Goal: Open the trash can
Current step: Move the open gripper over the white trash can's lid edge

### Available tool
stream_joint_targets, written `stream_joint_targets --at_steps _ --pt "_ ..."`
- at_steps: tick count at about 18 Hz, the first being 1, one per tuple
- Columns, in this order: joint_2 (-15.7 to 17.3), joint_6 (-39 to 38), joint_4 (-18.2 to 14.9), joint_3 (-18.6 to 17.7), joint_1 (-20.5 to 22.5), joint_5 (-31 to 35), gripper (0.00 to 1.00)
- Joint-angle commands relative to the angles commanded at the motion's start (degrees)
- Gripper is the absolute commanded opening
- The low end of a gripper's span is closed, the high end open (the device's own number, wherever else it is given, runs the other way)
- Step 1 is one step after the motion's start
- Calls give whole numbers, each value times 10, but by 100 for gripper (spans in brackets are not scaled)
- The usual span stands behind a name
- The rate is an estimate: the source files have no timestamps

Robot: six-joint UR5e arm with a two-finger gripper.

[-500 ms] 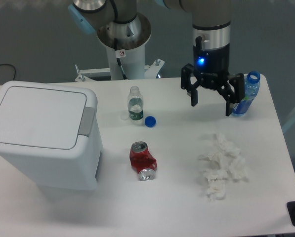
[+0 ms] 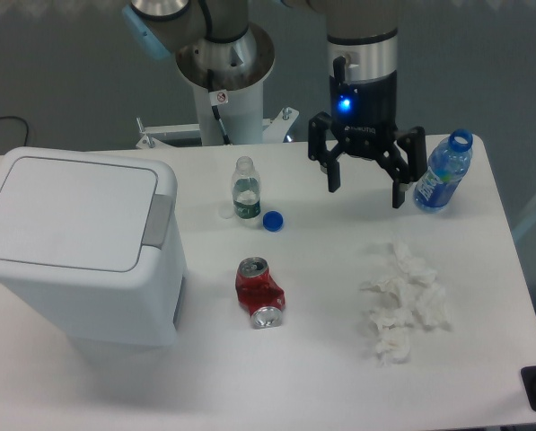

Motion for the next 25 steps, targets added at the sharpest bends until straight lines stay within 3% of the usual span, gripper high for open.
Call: stream_joint_targets --at_steps 6,10,19,25 --pt "-4 -76 -1 23 -27 -16 100" --pt "-4 -175 0 43 -29 -65 100" --pt "-10 -322 0 39 -85 -87 100" --pt "-15 -346 0 33 -113 -84 100"
